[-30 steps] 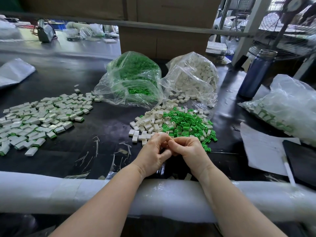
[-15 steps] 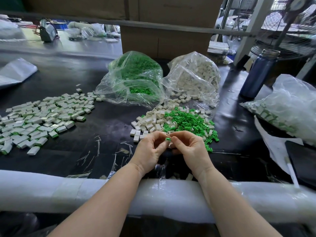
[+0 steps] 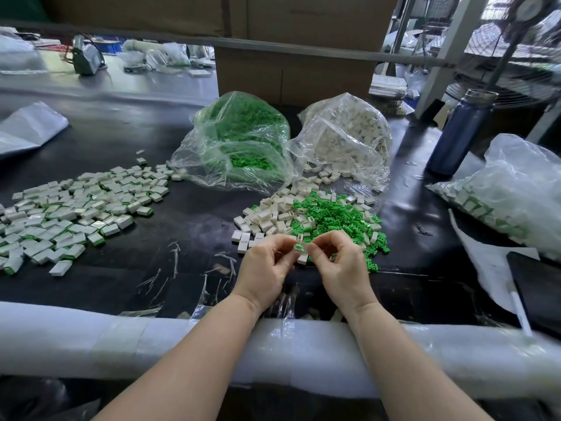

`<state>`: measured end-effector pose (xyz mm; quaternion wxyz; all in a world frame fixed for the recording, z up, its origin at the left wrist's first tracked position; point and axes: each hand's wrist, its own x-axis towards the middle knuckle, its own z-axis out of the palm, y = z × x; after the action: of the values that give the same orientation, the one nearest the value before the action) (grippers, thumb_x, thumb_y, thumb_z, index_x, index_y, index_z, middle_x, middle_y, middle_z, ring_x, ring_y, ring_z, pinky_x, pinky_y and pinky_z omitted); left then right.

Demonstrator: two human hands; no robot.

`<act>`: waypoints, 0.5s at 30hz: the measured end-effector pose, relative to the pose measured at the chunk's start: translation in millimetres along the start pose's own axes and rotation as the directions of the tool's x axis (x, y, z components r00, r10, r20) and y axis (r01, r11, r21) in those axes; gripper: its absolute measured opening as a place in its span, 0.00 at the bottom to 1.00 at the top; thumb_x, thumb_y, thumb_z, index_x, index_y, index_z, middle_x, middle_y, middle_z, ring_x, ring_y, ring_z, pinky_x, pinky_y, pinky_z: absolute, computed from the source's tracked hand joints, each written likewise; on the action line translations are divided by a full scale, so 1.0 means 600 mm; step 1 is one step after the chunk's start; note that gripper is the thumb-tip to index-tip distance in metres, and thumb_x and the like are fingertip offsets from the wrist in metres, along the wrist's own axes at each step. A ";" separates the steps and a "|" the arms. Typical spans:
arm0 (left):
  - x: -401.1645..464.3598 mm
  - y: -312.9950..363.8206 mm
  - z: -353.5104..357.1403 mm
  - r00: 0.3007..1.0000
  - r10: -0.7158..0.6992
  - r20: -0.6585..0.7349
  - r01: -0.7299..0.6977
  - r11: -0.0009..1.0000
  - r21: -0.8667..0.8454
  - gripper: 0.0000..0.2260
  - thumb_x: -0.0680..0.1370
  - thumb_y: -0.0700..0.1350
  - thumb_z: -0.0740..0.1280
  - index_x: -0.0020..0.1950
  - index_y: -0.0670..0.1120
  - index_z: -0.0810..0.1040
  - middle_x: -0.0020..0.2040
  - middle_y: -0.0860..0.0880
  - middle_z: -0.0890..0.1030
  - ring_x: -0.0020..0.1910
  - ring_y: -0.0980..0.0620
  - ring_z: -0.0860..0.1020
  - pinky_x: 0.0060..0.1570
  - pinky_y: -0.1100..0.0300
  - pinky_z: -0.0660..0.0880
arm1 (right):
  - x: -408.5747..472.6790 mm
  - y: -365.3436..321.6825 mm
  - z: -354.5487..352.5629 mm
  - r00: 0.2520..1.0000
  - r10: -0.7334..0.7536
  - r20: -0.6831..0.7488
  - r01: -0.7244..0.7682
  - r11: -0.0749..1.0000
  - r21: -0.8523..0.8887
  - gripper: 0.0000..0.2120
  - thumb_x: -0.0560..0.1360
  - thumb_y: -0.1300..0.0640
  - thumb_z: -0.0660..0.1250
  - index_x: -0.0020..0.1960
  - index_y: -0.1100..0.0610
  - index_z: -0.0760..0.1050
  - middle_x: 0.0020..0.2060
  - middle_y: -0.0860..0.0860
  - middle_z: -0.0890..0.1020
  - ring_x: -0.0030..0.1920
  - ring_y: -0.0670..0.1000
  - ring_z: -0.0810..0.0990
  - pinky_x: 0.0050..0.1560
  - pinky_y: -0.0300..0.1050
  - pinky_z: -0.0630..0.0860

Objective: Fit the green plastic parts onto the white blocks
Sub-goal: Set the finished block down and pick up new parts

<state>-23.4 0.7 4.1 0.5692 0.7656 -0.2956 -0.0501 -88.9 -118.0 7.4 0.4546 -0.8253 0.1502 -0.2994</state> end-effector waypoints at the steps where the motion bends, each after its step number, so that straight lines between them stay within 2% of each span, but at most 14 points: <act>1: 0.000 0.000 -0.001 0.997 0.016 -0.072 -0.014 1.000 0.026 0.08 0.75 0.38 0.68 0.50 0.49 0.78 0.39 0.52 0.79 0.37 0.53 0.78 0.43 0.62 0.77 | 0.000 0.001 -0.003 0.999 -0.002 -0.047 0.002 1.000 -0.005 0.04 0.72 0.62 0.70 0.41 0.56 0.76 0.39 0.52 0.78 0.39 0.46 0.75 0.41 0.32 0.72; 3: 0.002 -0.001 -0.008 0.964 0.059 -0.259 -0.031 0.993 0.112 0.09 0.75 0.37 0.67 0.53 0.46 0.79 0.42 0.50 0.80 0.38 0.52 0.79 0.42 0.64 0.77 | 0.000 0.003 -0.007 0.993 0.007 -0.121 -0.012 0.999 -0.041 0.05 0.72 0.62 0.70 0.40 0.55 0.76 0.38 0.50 0.78 0.38 0.43 0.74 0.40 0.28 0.70; 5: 0.005 -0.002 -0.018 0.892 0.071 -0.447 0.017 0.981 0.191 0.09 0.76 0.36 0.67 0.53 0.45 0.81 0.45 0.49 0.78 0.39 0.53 0.77 0.44 0.68 0.75 | 0.001 0.006 -0.008 0.985 0.029 -0.169 -0.047 0.993 -0.107 0.05 0.72 0.62 0.70 0.40 0.55 0.75 0.38 0.48 0.76 0.38 0.41 0.72 0.39 0.26 0.68; 8: 0.008 -0.005 -0.030 0.793 -0.017 -0.610 0.155 0.972 0.175 0.10 0.76 0.34 0.65 0.53 0.43 0.81 0.48 0.48 0.70 0.42 0.53 0.73 0.49 0.71 0.68 | 0.002 0.009 -0.008 0.982 0.055 -0.182 -0.090 0.978 -0.189 0.04 0.73 0.61 0.69 0.40 0.56 0.75 0.39 0.48 0.74 0.37 0.44 0.72 0.37 0.30 0.65; 11: 0.010 -0.013 -0.035 0.768 -0.170 -0.617 0.294 0.950 0.105 0.10 0.76 0.33 0.63 0.56 0.38 0.79 0.56 0.43 0.68 0.48 0.50 0.73 0.50 0.74 0.62 | 0.005 0.011 -0.008 0.983 0.064 -0.174 -0.106 0.963 -0.247 0.02 0.74 0.61 0.68 0.42 0.58 0.76 0.39 0.47 0.73 0.40 0.49 0.73 0.37 0.34 0.62; 15: 0.012 -0.015 -0.031 0.797 -0.240 -0.553 0.396 0.900 0.181 0.12 0.77 0.35 0.62 0.60 0.35 0.76 0.62 0.40 0.67 0.60 0.42 0.69 0.60 0.62 0.64 | 0.005 0.011 -0.008 0.986 0.073 -0.148 -0.114 0.951 -0.288 0.02 0.74 0.61 0.68 0.43 0.59 0.77 0.38 0.45 0.72 0.42 0.50 0.72 0.40 0.36 0.62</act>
<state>-6.1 14.4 4.1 0.4931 0.8636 -0.0010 0.1053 -89.5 -126.0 5.0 0.3287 -0.8536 0.2629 -0.3070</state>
